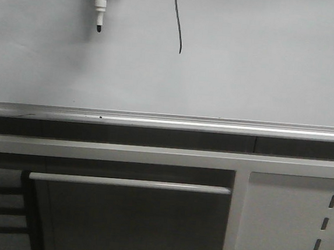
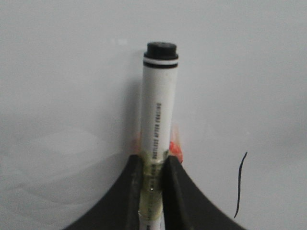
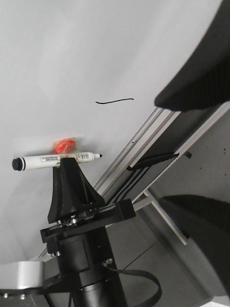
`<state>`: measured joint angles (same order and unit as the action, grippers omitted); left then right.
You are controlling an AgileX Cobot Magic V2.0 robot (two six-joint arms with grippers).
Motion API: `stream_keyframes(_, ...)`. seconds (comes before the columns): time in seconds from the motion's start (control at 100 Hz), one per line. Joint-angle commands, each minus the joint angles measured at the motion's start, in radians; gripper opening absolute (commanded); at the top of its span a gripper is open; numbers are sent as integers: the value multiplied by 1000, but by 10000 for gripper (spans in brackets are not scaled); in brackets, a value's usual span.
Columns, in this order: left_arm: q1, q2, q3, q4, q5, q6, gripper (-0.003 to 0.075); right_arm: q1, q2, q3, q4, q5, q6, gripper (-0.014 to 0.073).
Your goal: Write number 1 on whiteboard
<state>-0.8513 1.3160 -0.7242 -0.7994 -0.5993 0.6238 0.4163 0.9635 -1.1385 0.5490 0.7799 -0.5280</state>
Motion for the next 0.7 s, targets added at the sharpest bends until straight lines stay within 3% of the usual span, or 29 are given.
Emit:
stream_keyframes(0.0,13,-15,-40,-3,-135,-7,-20,-8,-15,-36,24,-57,1,353)
stream_keyframes(0.37,-31,-80,-3,-26,-121,4,-20,-8,-15,-36,21,-63,1,353)
stream_keyframes(0.69,-41,-111,21,-58,-194,42,-20,-8,-15,-36,21,-67,1,353)
